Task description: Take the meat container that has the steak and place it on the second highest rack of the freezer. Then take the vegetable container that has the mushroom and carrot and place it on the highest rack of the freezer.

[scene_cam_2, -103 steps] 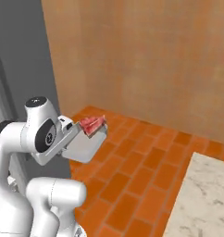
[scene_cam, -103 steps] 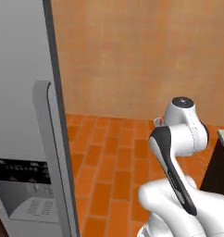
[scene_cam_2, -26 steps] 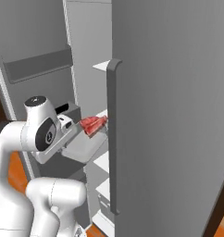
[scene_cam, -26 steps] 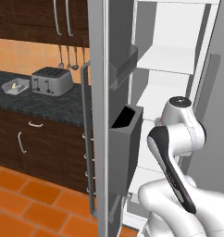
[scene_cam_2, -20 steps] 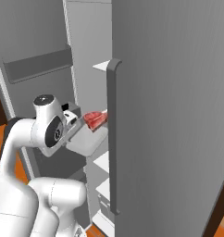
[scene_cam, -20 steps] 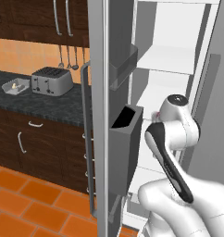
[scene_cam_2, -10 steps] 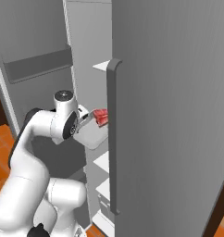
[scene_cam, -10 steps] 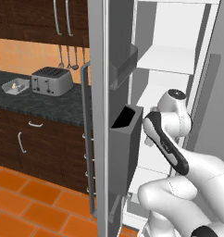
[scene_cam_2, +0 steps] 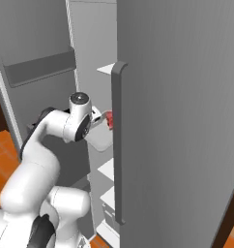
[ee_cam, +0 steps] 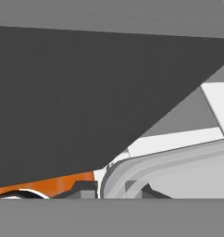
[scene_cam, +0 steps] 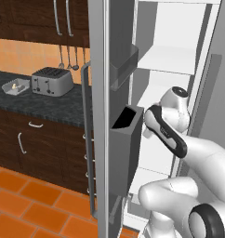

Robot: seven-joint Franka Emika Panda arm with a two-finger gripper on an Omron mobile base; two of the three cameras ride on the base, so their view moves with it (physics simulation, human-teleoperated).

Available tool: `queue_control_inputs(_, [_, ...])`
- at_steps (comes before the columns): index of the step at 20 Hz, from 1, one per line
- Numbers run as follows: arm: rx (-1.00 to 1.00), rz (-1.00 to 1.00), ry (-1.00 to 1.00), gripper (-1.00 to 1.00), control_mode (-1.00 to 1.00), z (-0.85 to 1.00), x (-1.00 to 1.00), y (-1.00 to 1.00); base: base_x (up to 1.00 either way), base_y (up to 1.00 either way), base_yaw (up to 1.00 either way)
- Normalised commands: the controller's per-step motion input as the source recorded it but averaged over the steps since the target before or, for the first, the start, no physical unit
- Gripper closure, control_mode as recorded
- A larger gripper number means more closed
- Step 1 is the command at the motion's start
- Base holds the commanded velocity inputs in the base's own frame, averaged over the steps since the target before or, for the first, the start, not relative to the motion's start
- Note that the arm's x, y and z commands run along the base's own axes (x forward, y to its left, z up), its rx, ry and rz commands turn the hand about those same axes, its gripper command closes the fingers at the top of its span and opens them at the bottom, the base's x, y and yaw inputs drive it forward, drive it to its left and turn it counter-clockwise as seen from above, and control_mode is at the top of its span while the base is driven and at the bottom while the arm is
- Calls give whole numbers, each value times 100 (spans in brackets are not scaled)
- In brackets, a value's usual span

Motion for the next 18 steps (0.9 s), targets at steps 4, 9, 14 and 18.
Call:
queue_control_inputs(4, [0, 0, 0, 100, -100, 0, 46, -15, 0, 0, 0])
queue_control_inputs(9, [0, 1, 0, 100, -100, 0, 60, -23, 0, 0, 0])
queue_control_inputs(14, [0, 0, 0, 100, -100, 0, 56, -36, 0, 0, 0])
queue_control_inputs(18, [0, 0, 0, 100, -100, -2, 49, -26, 0, 0, 0])
